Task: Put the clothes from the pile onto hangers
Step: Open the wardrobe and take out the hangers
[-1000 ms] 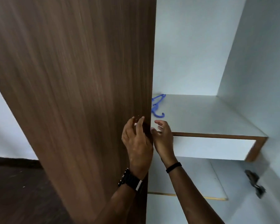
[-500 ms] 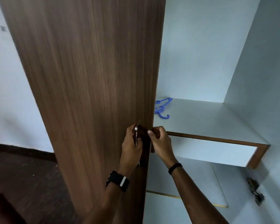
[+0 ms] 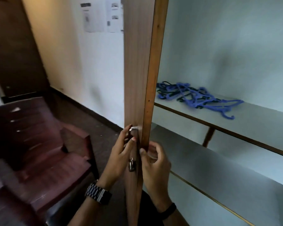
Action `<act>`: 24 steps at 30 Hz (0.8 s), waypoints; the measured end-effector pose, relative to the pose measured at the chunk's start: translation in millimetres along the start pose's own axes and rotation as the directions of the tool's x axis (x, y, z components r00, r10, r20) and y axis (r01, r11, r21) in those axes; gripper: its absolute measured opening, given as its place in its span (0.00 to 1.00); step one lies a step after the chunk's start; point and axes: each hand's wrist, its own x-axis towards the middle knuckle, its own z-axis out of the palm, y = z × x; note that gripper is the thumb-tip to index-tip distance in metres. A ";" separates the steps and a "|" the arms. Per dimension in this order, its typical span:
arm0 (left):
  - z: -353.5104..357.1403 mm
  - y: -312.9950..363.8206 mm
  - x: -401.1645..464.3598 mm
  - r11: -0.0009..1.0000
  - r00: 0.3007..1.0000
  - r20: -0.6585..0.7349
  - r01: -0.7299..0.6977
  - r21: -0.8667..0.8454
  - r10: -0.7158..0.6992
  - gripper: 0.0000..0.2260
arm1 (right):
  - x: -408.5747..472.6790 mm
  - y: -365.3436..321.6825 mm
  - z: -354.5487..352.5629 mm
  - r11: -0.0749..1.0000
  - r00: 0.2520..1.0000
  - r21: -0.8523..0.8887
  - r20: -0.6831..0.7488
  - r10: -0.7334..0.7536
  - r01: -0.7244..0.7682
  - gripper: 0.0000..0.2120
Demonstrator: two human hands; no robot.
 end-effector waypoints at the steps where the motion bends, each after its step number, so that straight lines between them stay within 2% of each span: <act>1: -13.8 0.7 -3.7 1.000 1.000 -0.017 0.019 0.004 -0.019 0.18 | -6.7 -3.6 8.6 0.999 0.998 -0.033 0.046 -0.035 0.037 0.14; 6: -75.7 -5.4 -21.2 0.997 0.991 -0.123 0.065 0.046 -0.059 0.21 | -32.8 -19.9 47.1 0.991 0.942 -0.061 0.322 -0.090 0.115 0.32; 9: -104.9 -4.9 -26.7 0.992 0.958 -0.280 -0.023 0.121 0.056 0.14 | -41.1 -26.7 76.2 0.987 0.919 -0.075 0.381 -0.102 0.141 0.36; 11: -127.5 -2.0 -27.3 0.982 0.918 -0.369 -0.086 0.171 0.144 0.11 | -46.4 -31.4 100.6 0.983 0.916 -0.086 0.383 -0.116 0.160 0.36; 13: -153.8 -0.7 -28.2 0.979 0.911 -0.371 -0.127 0.159 0.179 0.12 | -50.0 -38.3 128.4 0.978 0.909 -0.083 0.390 -0.145 0.191 0.34; 16: -194.4 -3.0 -25.5 0.989 0.926 -0.348 -0.122 0.088 0.145 0.15 | -49.9 -52.8 169.1 0.978 0.873 -0.042 0.460 -0.163 0.205 0.32; 20: -254.2 -9.2 -7.7 0.997 0.893 -0.444 -0.081 -0.010 0.068 0.12 | -39.5 -65.3 235.1 0.966 0.841 -0.008 0.495 -0.220 0.257 0.29; 22: -283.3 -14.1 5.1 0.999 0.887 -0.459 -0.047 0.011 0.047 0.11 | -32.4 -67.2 269.5 0.956 0.825 0.007 0.504 -0.256 0.293 0.28; 24: -309.0 -19.1 19.3 0.998 0.885 -0.465 -0.015 0.060 0.041 0.15 | -24.2 -66.4 298.4 0.943 0.800 0.010 0.526 -0.289 0.334 0.28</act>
